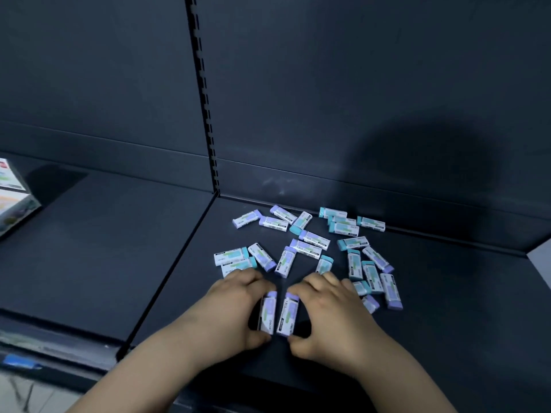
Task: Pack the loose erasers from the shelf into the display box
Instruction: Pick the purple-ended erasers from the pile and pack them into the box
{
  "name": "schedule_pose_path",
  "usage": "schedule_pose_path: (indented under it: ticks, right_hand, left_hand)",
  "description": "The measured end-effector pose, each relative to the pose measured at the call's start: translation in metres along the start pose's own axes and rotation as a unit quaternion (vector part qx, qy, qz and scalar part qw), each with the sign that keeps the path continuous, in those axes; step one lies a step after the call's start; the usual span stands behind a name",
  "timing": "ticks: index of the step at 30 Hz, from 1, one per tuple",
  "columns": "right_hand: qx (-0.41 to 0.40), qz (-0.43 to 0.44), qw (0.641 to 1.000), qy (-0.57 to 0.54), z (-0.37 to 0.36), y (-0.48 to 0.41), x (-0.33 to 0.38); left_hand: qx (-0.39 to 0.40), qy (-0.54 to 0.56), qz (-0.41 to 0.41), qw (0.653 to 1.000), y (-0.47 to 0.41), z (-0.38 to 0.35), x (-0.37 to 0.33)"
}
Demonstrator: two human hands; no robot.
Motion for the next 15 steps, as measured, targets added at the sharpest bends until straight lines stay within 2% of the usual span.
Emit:
schedule_pose_path:
  ticks: [5, 15]
  right_hand:
    - [-0.038, -0.002, 0.999, -0.024, -0.001, -0.013, 0.051]
    - [-0.088, -0.015, 0.995, -0.052, -0.018, -0.087, 0.236]
  left_hand:
    - [-0.031, -0.025, -0.049, 0.998, 0.024, 0.020, 0.039]
    - [-0.055, -0.041, -0.073, 0.995, 0.120, 0.101, 0.190]
Point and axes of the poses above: each hand's wrist, its own y-axis away from the middle knuckle, its own z-axis out of the back of the hand, x = y × z, the point moved 1 cm from there along -y, towards the middle knuckle, and after that the axes turned 5 degrees about -z, right-handed, at the moved point
